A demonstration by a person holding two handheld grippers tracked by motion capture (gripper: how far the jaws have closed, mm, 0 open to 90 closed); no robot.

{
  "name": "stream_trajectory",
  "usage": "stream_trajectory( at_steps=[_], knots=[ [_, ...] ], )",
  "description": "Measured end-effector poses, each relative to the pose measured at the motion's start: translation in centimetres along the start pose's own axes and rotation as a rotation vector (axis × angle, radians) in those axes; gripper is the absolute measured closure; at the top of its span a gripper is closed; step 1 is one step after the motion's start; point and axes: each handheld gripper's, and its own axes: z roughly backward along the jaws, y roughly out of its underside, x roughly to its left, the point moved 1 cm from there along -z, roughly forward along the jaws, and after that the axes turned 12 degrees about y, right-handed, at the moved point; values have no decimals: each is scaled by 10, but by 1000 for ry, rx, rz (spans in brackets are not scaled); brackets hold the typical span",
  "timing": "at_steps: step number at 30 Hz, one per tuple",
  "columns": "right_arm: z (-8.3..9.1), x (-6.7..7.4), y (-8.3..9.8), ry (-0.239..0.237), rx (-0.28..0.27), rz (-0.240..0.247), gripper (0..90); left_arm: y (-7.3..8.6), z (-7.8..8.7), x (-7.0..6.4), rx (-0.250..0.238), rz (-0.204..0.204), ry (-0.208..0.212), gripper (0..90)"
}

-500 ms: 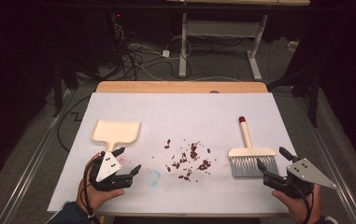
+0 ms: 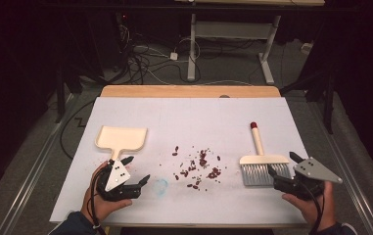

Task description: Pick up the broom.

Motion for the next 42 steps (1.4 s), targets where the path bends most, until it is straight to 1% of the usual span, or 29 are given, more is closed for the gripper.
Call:
stream_trajectory(
  at_steps=[1,2,3,4,6,7,9,10,11,12,13,16,18,20,21,22,24,25,26,27,28,29,30,31,32,34,39,40,42],
  knots=[
    [0,0,0,0,0,0,202,0,0,0,3,-4,-1,217],
    [-10,-4,-3,-115,80,-39,195,0,0,-1,5,-6,-1,217],
    [-15,-5,-5,-122,107,-36,196,0,-1,-1,11,-7,-1,217],
    [-15,-5,-5,-122,107,-36,196,0,-1,-1,11,-7,-1,217],
    [-23,-7,-11,-113,133,-25,201,0,-1,-2,10,-7,0,217],
    [-32,-11,-19,-98,164,-38,209,0,-1,-2,10,-7,1,217],
    [-42,-14,-27,-106,202,-67,224,0,-1,-2,18,-7,-1,217],
    [-48,-15,-32,-105,220,-68,235,0,-2,-2,17,-4,-1,217],
    [-55,-16,-37,-90,238,-66,257,1,-3,-2,14,2,1,217],
    [-63,-16,-41,-68,272,-64,258,1,-3,-2,13,5,3,217],
    [-72,-15,-45,-55,302,-50,258,0,-4,-2,14,7,5,217],
    [-100,-10,-54,-43,410,-36,285,0,-4,-3,17,0,7,217],
    [-119,-6,-56,-36,489,-21,307,0,-3,-3,14,0,8,217],
    [-136,-2,-57,-34,557,-28,317,0,-3,-3,14,-1,9,217],
    [-143,0,-56,-20,592,-18,327,0,-2,-3,15,0,7,217],
    [-150,2,-54,-3,617,-8,350,0,-2,-3,15,0,7,217],
    [-162,3,-50,17,665,-13,391,1,-1,-3,15,-1,7,217],
    [-168,2,-47,20,685,-24,450,1,-1,-3,13,-1,8,217],
    [-172,3,-44,-1,717,-36,471,1,-1,-3,11,2,8,217],
    [-173,2,-43,-8,707,-55,482,1,-1,-3,11,4,8,217],
    [-174,1,-43,-13,711,-66,494,2,-1,-3,12,4,8,218],
    [-173,2,-43,-10,705,-77,513,2,-1,-3,12,1,8,218],
    [-173,3,-43,-6,705,-69,547,2,-1,-3,12,1,8,219],
    [-172,5,-45,-7,711,-54,611,2,-2,-3,13,2,8,219],
    [-173,7,-46,-24,711,-51,656,2,-2,-3,13,2,9,219],
    [-173,10,-48,-19,714,-31,664,1,-2,-4,16,-1,9,220],
    [-174,8,-47,-31,713,-44,671,1,-1,-6,22,-12,7,220],
    [-173,7,-47,-38,702,-49,692,1,-1,-6,22,-10,5,221],
    [-173,7,-46,-40,697,-50,700,1,-2,-5,22,-7,9,220]
  ],
)
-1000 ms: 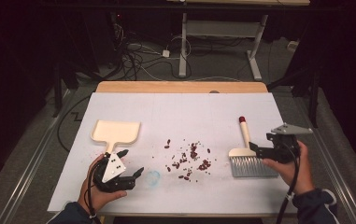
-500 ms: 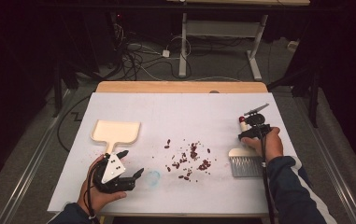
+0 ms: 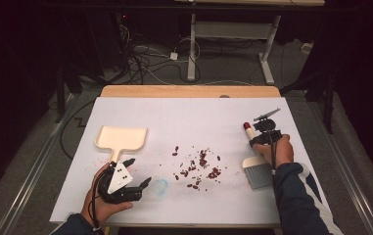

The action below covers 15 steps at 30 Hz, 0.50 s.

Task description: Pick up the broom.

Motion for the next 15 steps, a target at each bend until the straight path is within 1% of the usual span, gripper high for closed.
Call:
stream_trajectory(
  at_steps=[1,2,3,5,6,9,10,12,14,15],
  knots=[
    [0,-1,1,-8,-11,5,702,0,-1,0,3,1,2,220],
    [0,-1,1,-8,-11,5,702,0,-1,0,3,1,2,221],
    [3,-2,3,-33,-37,12,703,1,-1,0,6,0,4,220],
    [9,-5,8,-48,-87,14,704,1,-1,1,1,5,5,221],
    [13,-8,11,-53,-120,9,704,2,0,1,-2,11,6,220],
    [27,-20,23,-100,-230,-42,705,3,0,2,6,20,5,220],
    [33,-23,27,-109,-269,-56,705,2,-1,1,14,27,7,220],
    [44,-26,35,-129,-345,-65,705,1,-3,-1,35,32,4,220],
    [53,-29,43,-158,-413,-86,705,0,-4,-2,37,38,6,221],
    [58,-30,47,-161,-445,-83,705,-4,-5,-4,33,55,19,220]
  ],
)
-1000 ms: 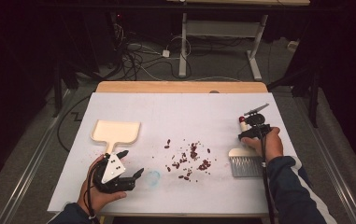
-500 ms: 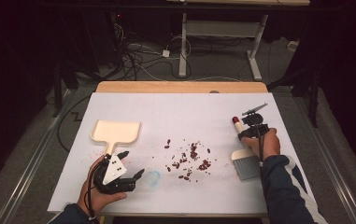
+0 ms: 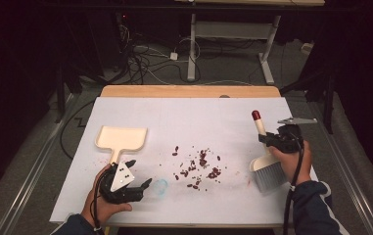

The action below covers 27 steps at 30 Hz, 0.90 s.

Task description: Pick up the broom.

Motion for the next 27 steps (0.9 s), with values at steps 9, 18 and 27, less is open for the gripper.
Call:
stream_trajectory(
  at_steps=[9,18,27],
  knots=[
    [49,13,0,-81,-199,-21,705,-31,-15,-19,-34,2,61,231],
    [76,50,-7,-90,-329,21,704,-98,-60,-81,-125,-110,262,253],
    [93,94,-3,-102,-417,92,704,-125,-96,-99,-186,-94,350,273]
  ],
)
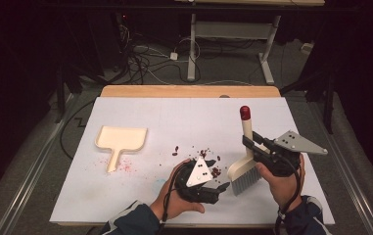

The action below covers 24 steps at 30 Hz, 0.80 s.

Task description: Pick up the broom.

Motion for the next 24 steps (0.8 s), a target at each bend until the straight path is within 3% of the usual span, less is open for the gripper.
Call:
stream_trajectory(
  at_steps=[5,10,15,18,22,23,24],
  knots=[
    [3,14,0,-15,-9,7,704,-3,-9,1,-26,13,43,349],
    [5,27,-1,-32,-29,19,703,-3,-13,0,-28,6,48,428],
    [9,35,-1,-45,-48,40,702,-3,-4,3,-63,19,53,544],
    [11,37,-2,-47,-61,40,701,-4,-1,4,-52,19,40,574],
    [15,37,-4,-52,-77,43,699,-2,6,14,-43,53,32,655],
    [16,36,-5,-77,-76,41,696,-2,10,18,-39,57,36,661],
    [17,34,-6,-97,-82,41,690,-2,19,22,-14,24,50,661]
  ],
)
